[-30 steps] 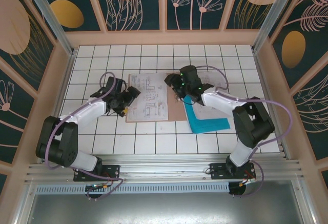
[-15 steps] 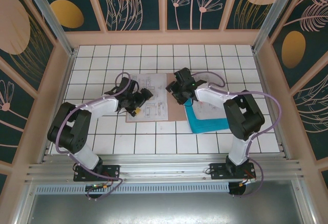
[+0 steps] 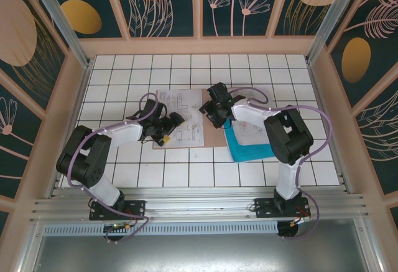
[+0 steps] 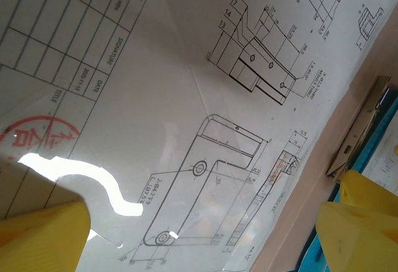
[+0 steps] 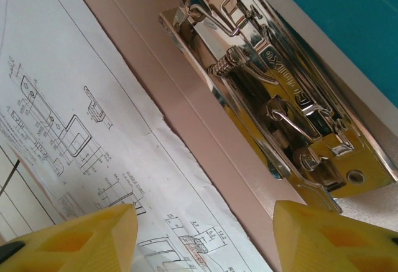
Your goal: Put the files into the folder
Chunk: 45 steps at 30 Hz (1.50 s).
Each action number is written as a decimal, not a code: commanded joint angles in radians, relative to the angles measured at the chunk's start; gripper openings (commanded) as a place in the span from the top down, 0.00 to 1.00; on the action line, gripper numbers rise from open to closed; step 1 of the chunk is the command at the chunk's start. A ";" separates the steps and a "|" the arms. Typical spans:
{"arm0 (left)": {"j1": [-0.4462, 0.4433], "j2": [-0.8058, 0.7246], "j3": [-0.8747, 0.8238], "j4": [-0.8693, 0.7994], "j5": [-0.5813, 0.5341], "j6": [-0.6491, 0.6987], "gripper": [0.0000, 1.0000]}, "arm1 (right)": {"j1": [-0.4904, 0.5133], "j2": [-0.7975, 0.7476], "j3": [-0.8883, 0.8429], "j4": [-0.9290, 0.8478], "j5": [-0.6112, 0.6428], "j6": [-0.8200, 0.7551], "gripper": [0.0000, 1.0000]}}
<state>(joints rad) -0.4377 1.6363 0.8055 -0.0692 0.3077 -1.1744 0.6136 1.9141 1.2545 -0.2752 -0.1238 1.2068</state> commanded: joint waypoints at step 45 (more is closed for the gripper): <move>0.003 0.016 -0.031 -0.080 -0.065 0.000 0.05 | -0.061 0.160 -0.022 -0.208 0.144 -0.088 0.40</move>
<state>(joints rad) -0.4381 1.6314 0.8028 -0.0723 0.2993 -1.1748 0.5945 1.9823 1.2942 -0.3252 -0.0803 1.1240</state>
